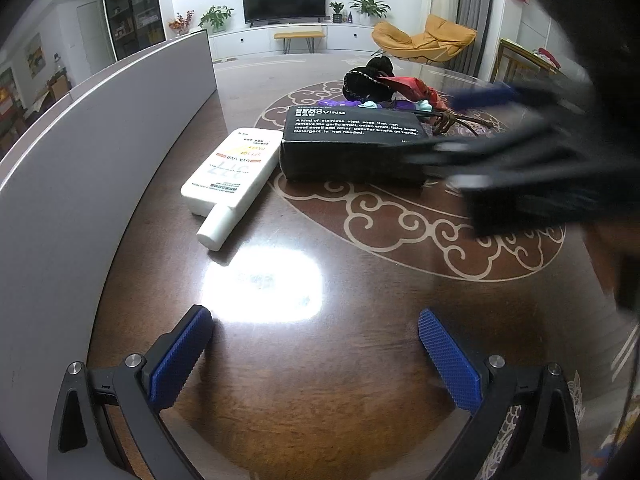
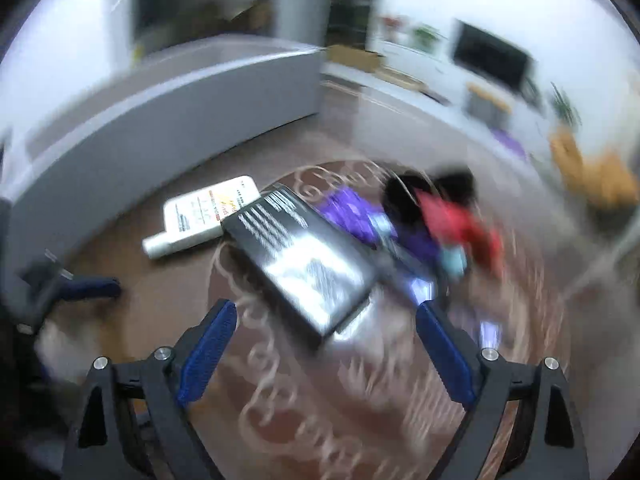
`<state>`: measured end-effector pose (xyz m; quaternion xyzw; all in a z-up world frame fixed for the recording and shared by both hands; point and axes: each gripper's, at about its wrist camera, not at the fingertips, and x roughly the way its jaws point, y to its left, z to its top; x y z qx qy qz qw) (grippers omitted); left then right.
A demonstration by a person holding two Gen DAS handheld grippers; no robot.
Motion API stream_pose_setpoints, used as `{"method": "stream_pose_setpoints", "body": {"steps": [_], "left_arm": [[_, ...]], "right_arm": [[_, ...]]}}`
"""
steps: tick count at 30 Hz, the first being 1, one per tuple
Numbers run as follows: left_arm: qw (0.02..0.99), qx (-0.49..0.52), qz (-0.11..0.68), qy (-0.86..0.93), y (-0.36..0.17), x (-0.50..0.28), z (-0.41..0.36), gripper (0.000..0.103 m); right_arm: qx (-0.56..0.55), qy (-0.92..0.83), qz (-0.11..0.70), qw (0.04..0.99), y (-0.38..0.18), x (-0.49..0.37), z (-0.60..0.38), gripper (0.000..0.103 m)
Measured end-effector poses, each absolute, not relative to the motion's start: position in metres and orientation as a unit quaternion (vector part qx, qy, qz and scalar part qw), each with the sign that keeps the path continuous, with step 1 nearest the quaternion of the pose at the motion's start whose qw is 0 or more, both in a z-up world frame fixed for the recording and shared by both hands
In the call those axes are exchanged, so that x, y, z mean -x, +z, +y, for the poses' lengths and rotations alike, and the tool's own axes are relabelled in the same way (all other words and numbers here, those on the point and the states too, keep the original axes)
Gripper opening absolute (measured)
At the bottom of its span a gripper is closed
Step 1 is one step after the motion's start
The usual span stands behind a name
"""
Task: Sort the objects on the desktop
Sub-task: 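Lift the black soap box off the pile with the right gripper, then grasp the white sunscreen tube with the left gripper while the right gripper holds the soap box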
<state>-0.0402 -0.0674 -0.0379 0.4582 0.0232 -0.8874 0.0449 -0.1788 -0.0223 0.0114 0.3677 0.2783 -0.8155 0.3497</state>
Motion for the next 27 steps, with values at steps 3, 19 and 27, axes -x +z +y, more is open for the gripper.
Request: {"method": "stream_pose_setpoints", "body": {"steps": [3, 19, 27], "left_arm": [[0.044, -0.458, 0.023, -0.888, -0.040, 0.040, -0.065, 0.103], [0.057, -0.471, 0.016, -0.880, -0.036, 0.046, -0.074, 0.103], [0.089, -0.473, 0.006, -0.876, -0.030, 0.126, -0.106, 0.103]], "right_arm": [[-0.365, -0.787, 0.341, 0.363, 0.001, 0.190, -0.057, 0.092], [-0.428, -0.821, 0.197, 0.322, 0.008, 0.137, 0.047, 0.035], [-0.400, -0.852, 0.101, 0.322, 0.015, 0.088, 0.123, 0.085]]}}
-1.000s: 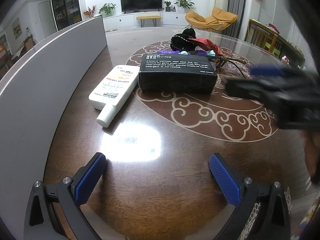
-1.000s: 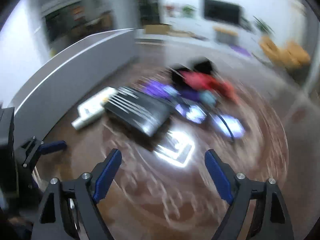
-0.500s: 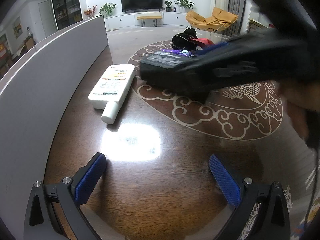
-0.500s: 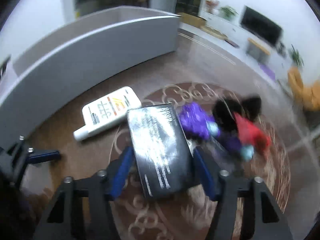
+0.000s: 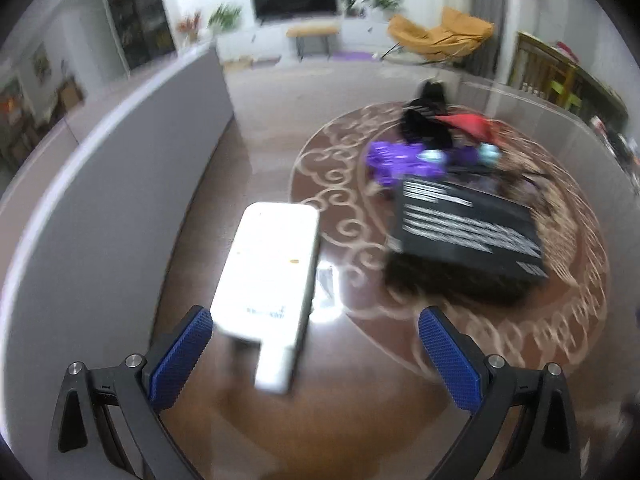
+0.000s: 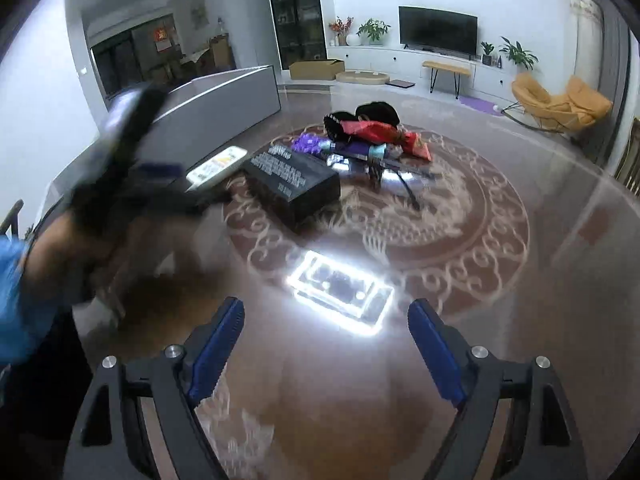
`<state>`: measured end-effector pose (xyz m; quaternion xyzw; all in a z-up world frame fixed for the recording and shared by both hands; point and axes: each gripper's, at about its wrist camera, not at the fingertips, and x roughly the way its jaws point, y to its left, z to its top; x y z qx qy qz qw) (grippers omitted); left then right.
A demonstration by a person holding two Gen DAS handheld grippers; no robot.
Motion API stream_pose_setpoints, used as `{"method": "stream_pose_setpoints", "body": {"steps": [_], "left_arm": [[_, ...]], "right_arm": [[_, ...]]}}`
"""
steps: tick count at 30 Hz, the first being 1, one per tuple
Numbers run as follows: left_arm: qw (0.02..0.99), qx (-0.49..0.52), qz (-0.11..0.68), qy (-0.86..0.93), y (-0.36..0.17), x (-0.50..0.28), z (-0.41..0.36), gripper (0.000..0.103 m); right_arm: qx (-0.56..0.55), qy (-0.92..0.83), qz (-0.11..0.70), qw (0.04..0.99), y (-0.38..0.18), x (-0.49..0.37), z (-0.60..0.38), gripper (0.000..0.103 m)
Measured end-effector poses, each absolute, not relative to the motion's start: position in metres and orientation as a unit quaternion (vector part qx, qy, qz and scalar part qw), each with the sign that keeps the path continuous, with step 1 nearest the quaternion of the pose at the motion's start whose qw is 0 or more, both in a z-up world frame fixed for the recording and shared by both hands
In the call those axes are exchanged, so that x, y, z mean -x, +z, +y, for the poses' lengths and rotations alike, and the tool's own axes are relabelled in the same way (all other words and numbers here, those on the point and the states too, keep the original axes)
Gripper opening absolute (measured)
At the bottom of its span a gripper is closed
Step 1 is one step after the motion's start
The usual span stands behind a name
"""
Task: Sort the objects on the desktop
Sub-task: 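Grasp the white sunscreen tube with the left gripper while the right gripper holds the soap box, then carry the sunscreen tube and soap box over the bin and open both grippers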
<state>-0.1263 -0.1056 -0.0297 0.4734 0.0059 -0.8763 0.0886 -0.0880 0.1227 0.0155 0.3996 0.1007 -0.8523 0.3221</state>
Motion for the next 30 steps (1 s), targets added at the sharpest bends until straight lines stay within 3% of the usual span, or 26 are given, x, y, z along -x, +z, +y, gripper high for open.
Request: {"method": "stream_pose_setpoints", "body": {"steps": [4, 8, 12, 13, 14, 15, 19, 20, 21, 22, 30], "left_arm": [[0.084, -0.475, 0.050, -0.875, -0.042, 0.147, -0.125, 0.103], [0.078, -0.460, 0.041, -0.884, -0.046, 0.153, -0.124, 0.103], [0.060, -0.467, 0.028, -0.882, -0.048, 0.154, -0.124, 0.103], [0.058, -0.459, 0.027, -0.886, -0.047, 0.151, -0.124, 0.083], [0.055, -0.444, 0.023, -0.894, -0.043, 0.148, -0.126, 0.056], [0.057, -0.436, 0.021, -0.898, -0.041, 0.145, -0.127, 0.051], [0.062, -0.434, 0.027, -0.898, -0.042, 0.132, -0.126, 0.051], [0.063, -0.432, 0.028, -0.899, -0.042, 0.126, -0.125, 0.051], [0.063, -0.432, 0.028, -0.899, -0.042, 0.122, -0.122, 0.051], [0.060, -0.432, 0.027, -0.899, -0.042, 0.118, -0.120, 0.051], [0.039, -0.417, 0.052, -0.907, -0.028, 0.061, -0.100, 0.051]], "right_arm": [[-0.392, -0.851, 0.140, 0.319, 0.018, 0.085, 0.128, 0.097], [-0.358, -0.841, 0.181, 0.363, 0.032, 0.117, 0.097, 0.098], [-0.390, -0.794, 0.224, 0.409, 0.029, 0.177, 0.040, 0.098], [-0.405, -0.782, 0.230, 0.415, 0.026, 0.191, 0.025, 0.098], [-0.415, -0.776, 0.230, 0.416, 0.024, 0.201, 0.015, 0.098], [-0.424, -0.771, 0.225, 0.418, 0.022, 0.209, 0.007, 0.098], [-0.464, -0.744, 0.207, 0.433, 0.013, 0.230, -0.029, 0.097], [-0.470, -0.741, 0.209, 0.432, 0.009, 0.231, -0.033, 0.090], [-0.480, -0.735, 0.213, 0.429, 0.003, 0.232, -0.041, 0.070], [-0.487, -0.731, 0.218, 0.426, -0.002, 0.234, -0.044, 0.061], [-0.503, -0.754, 0.193, 0.375, 0.007, 0.219, -0.006, 0.058]]}}
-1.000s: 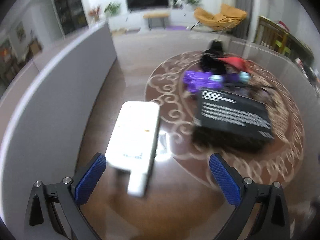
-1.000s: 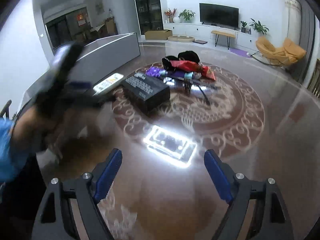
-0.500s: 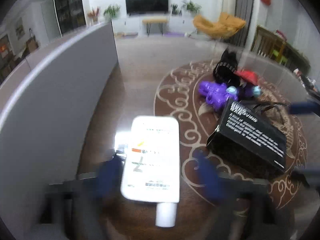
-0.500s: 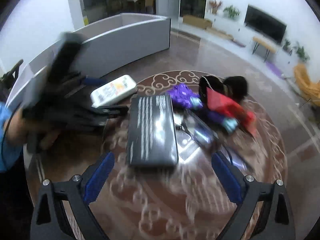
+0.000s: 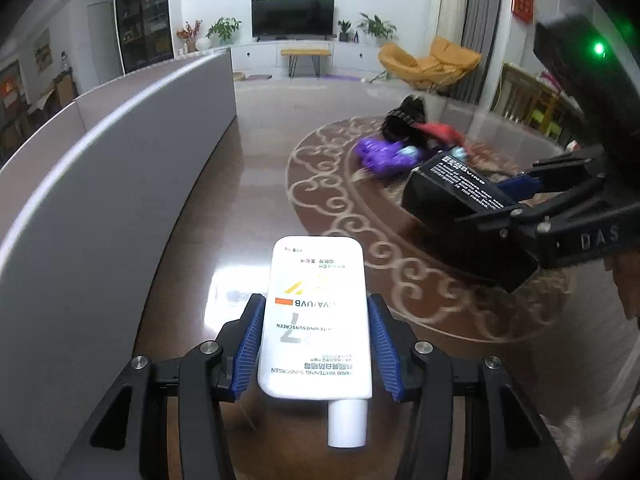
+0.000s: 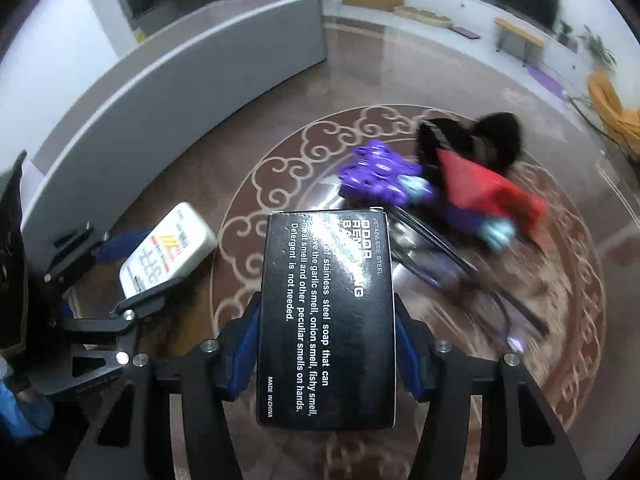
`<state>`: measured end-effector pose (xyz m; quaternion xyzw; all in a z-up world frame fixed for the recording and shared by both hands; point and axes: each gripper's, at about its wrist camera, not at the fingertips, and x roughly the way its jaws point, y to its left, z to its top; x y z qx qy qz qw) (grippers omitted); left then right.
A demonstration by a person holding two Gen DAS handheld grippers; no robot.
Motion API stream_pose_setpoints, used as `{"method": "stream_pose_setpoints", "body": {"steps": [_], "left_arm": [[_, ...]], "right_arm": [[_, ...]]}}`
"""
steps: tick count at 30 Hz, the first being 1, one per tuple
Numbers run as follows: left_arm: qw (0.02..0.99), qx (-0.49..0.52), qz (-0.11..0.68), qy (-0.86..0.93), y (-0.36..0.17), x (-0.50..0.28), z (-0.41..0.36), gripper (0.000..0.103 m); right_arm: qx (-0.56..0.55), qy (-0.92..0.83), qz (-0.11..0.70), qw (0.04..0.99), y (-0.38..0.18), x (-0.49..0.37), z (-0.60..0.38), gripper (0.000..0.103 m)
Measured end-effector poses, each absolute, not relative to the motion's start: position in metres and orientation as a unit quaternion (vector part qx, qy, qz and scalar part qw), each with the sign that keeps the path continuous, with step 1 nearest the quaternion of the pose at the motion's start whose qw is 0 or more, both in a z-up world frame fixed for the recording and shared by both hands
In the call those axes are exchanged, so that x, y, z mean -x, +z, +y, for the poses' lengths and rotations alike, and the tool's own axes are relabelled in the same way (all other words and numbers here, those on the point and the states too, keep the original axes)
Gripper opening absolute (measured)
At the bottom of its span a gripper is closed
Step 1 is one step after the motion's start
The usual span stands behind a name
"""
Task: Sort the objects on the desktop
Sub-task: 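Carry the sunscreen tube and soap box over the bin and open both grippers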
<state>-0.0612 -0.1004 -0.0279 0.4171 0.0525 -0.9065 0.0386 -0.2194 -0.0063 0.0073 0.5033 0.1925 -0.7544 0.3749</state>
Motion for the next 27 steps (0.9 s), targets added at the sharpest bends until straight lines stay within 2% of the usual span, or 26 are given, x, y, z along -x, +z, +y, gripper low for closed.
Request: {"method": "stream_pose_setpoints", "body": {"steps": [7, 11, 14, 19, 24, 25, 27], "left_arm": [[0.006, -0.364, 0.112, -0.925, 0.044, 0.029, -0.108, 0.051], [0.021, -0.332, 0.126, -0.935, 0.091, 0.006, -0.149, 0.051], [0.069, -0.323, 0.119, -0.937, 0.111, -0.010, -0.201, 0.051], [0.174, -0.347, 0.134, -0.912, 0.097, -0.035, -0.302, 0.051], [0.253, -0.418, 0.161, -0.857, 0.052, -0.054, -0.366, 0.052], [0.265, -0.426, 0.166, -0.849, 0.045, -0.056, -0.370, 0.053], [0.271, -0.430, 0.178, -0.842, 0.036, -0.062, -0.373, 0.065]], "right_arm": [[-0.469, -0.782, 0.152, 0.382, 0.070, 0.205, 0.008, 0.058], [-0.438, -0.783, 0.126, 0.423, 0.113, 0.187, -0.036, 0.059], [-0.415, -0.776, 0.109, 0.462, 0.133, 0.174, -0.090, 0.059], [-0.411, -0.747, 0.093, 0.514, 0.132, 0.136, -0.185, 0.059], [-0.431, -0.722, 0.115, 0.529, 0.092, 0.102, -0.261, 0.060], [-0.439, -0.718, 0.120, 0.528, 0.084, 0.098, -0.270, 0.061], [-0.451, -0.707, 0.122, 0.532, 0.069, 0.090, -0.285, 0.066]]}}
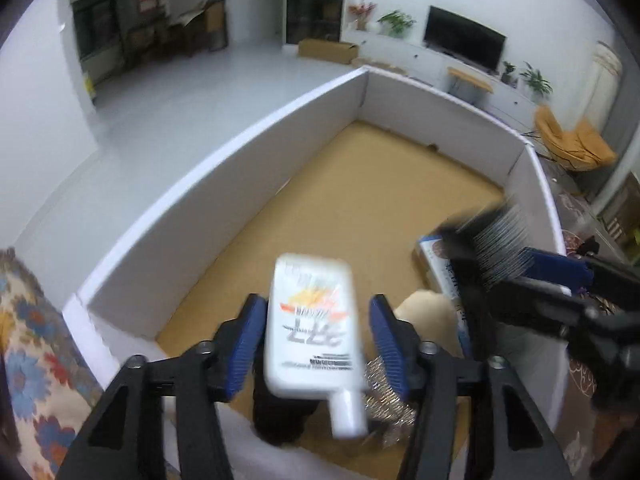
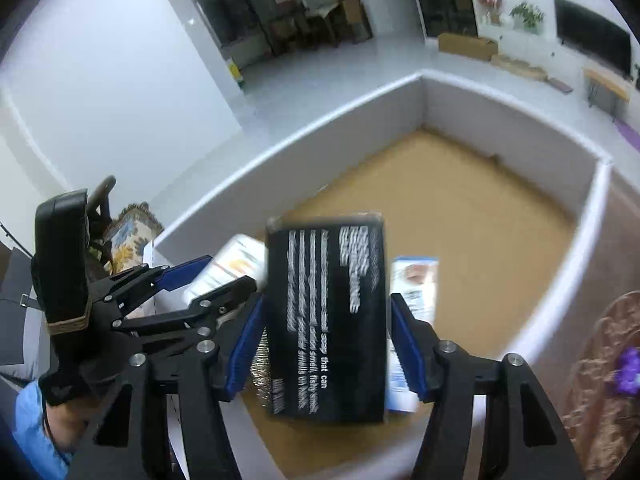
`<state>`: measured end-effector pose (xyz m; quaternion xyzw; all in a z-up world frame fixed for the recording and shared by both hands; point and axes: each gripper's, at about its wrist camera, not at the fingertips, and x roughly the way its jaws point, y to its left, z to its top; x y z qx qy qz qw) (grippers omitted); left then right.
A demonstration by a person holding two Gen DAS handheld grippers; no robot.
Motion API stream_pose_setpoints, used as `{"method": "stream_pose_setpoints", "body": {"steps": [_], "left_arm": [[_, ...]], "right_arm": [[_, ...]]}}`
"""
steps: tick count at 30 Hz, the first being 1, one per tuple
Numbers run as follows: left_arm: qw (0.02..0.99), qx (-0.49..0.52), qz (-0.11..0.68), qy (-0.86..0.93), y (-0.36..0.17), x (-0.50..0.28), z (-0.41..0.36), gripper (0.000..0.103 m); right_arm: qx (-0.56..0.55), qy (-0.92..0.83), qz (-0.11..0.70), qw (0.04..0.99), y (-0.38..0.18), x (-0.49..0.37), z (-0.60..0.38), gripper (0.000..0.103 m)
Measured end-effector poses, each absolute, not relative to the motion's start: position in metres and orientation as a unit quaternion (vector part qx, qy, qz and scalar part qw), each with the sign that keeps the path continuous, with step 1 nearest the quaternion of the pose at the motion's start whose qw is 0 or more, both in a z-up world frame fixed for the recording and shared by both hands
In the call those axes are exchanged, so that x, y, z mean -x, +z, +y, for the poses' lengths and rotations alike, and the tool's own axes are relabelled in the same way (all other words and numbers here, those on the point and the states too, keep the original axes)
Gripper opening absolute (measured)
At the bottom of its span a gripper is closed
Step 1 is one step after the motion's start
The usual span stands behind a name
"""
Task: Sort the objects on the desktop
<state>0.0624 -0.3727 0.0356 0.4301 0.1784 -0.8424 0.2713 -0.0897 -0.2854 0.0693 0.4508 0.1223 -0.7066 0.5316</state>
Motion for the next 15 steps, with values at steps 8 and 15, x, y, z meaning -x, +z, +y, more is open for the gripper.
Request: {"method": "stream_pose_setpoints", "body": {"steps": [8, 15], "left_arm": [[0.253, -0.354, 0.129, -0.891, 0.061, -0.079, -0.309, 0.078], [0.071, -0.300, 0.109, -0.945, 0.077, -0.063, -0.162, 0.103]], "right_arm": [[-0.343, -0.784, 0.113, 0.505, 0.088, 0.080, -0.200, 0.100], [-0.346, -0.860, 0.142, 0.347, 0.034, 0.102, -0.038, 0.103]]}}
